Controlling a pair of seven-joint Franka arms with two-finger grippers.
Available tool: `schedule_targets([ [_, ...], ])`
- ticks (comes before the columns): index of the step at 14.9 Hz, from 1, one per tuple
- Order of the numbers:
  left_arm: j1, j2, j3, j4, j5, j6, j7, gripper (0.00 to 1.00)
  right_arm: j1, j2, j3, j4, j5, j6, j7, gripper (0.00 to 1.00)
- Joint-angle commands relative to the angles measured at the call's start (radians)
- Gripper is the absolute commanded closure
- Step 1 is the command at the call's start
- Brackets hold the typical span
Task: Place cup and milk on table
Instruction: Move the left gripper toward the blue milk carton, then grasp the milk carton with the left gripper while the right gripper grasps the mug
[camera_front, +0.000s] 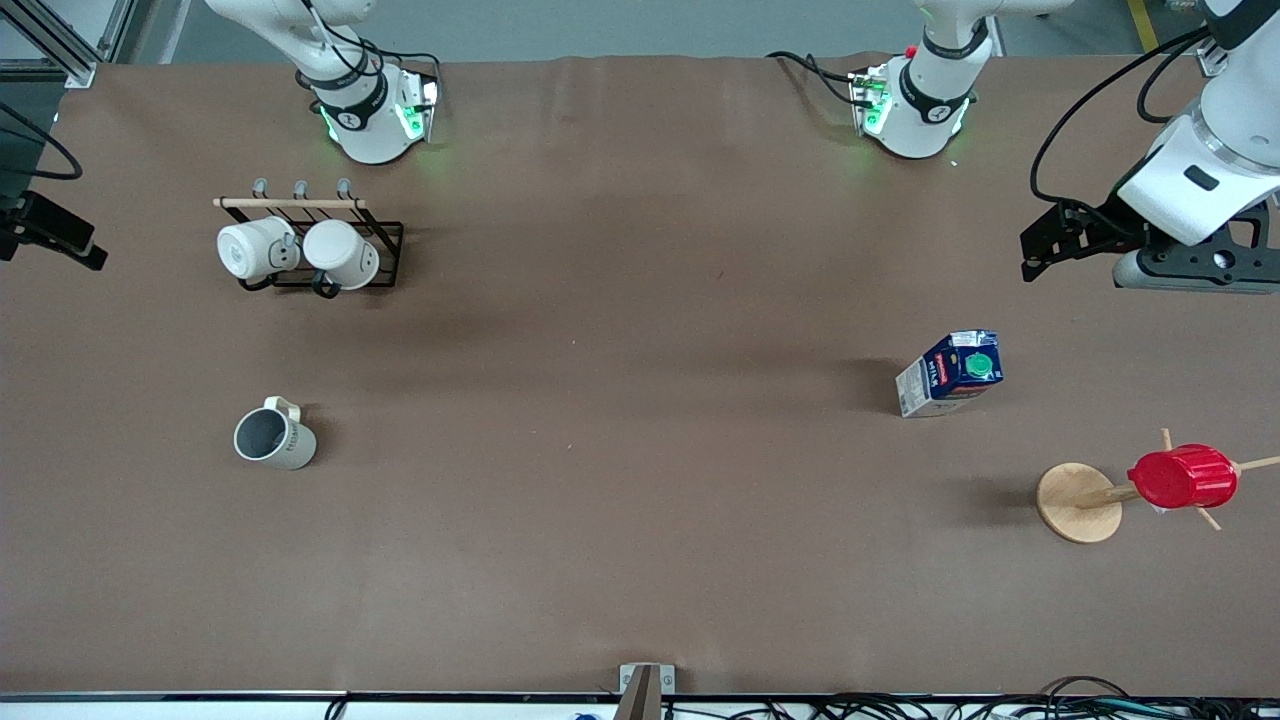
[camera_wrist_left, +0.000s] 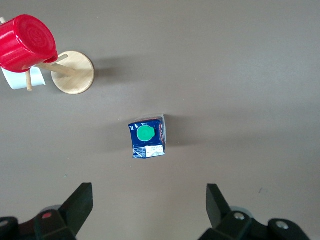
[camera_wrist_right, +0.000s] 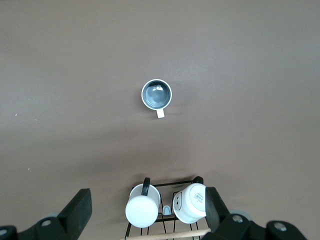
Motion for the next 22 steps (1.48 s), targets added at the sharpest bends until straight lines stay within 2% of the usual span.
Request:
schedule_targets([
  [1,0.002,-0.011,-0.002,-0.009,0.005,0.009,0.017,0.0,-0.016,0.004,0.016,0.012,0.001,-0.011,0.011,0.0],
  [7,0.004,0.007,-0.002,-0.001,0.005,0.007,0.003,0.0,-0.016,0.004,0.016,0.01,0.001,-0.011,0.008,0.0],
  [13,0.007,0.1,0.003,0.0,0.009,0.076,0.0,0.0,-0.016,0.016,0.011,0.012,0.002,0.0,0.005,0.0],
  [17,0.002,0.206,0.003,-0.041,0.066,0.188,-0.019,0.0,-0.019,0.158,0.008,0.009,0.001,0.096,-0.002,0.0],
  [19,0.004,0.211,0.003,-0.117,0.069,0.282,-0.04,0.0,-0.022,0.262,0.008,0.002,0.001,0.174,-0.044,0.0],
  [22,0.004,0.211,0.003,-0.193,0.069,0.332,-0.046,0.0,-0.034,0.348,-0.009,-0.06,0.001,0.323,-0.158,0.0],
])
